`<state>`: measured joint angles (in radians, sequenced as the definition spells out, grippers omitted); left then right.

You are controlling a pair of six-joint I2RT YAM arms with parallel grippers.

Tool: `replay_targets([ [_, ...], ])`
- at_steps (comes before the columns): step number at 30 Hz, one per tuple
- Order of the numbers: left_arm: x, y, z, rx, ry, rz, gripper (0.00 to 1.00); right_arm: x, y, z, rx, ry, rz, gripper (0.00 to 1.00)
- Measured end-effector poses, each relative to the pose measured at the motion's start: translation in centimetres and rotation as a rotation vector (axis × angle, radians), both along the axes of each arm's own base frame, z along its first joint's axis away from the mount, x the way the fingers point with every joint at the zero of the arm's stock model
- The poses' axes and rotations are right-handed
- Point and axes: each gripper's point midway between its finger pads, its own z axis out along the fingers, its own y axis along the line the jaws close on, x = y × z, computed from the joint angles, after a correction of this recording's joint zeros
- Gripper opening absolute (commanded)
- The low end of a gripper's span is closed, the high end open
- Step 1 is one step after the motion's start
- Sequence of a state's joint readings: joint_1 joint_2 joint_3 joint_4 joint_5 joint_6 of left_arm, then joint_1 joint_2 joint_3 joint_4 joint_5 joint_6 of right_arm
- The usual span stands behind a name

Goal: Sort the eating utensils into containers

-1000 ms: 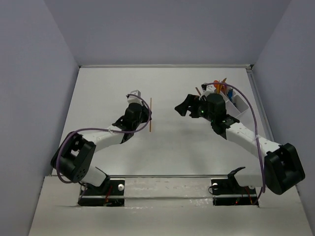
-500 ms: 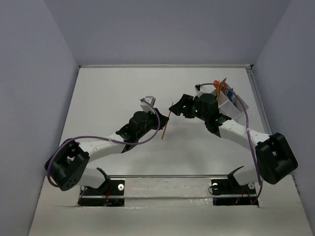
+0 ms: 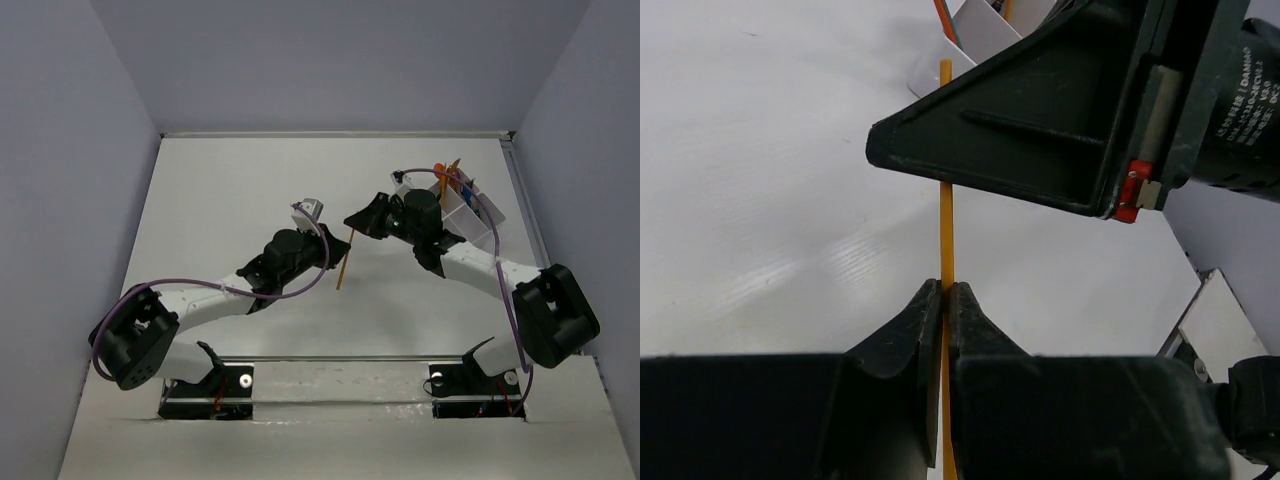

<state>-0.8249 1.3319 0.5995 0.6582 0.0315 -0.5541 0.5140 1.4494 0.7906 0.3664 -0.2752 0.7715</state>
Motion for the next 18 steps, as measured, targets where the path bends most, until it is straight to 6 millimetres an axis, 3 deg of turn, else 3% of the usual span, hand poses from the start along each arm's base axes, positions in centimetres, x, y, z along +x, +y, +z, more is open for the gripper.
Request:
replay_targets([
  [4,-0.1,0.0,-0.1,0.005,0.0,-0.004,0.02,-0.2,0.5,0.7,0.025,-0.012,0.019,0.0],
  [6,-0.2,-0.1,-0.1,0.007,-0.004,-0.008,0.16,-0.2,0.5,0.7,0.026,-0.014,0.022,0.0],
  [10,-0.2,0.0,-0.3,0.024,-0.011,-0.011,0.29,0.1,0.0,0.4,-0.008,-0.025,-0.006,0.0],
  [14,-0.3,0.8,0.8,0.041,-0.044,0.016,0.42,1.6,-1.8,0.5,-0.103,-0.06,-0.092,0.0],
  [15,-0.4,1.1,1.4,0.038,-0.058,0.023,0.42,2.0,-2.3,0.9,-0.115,-0.073,-0.112,0.0],
  [18,-0.4,2.3,3.4,0.029,-0.106,0.067,0.58,4.1,-5.0,2.7,-0.183,-0.139,-0.215,0.0],
])
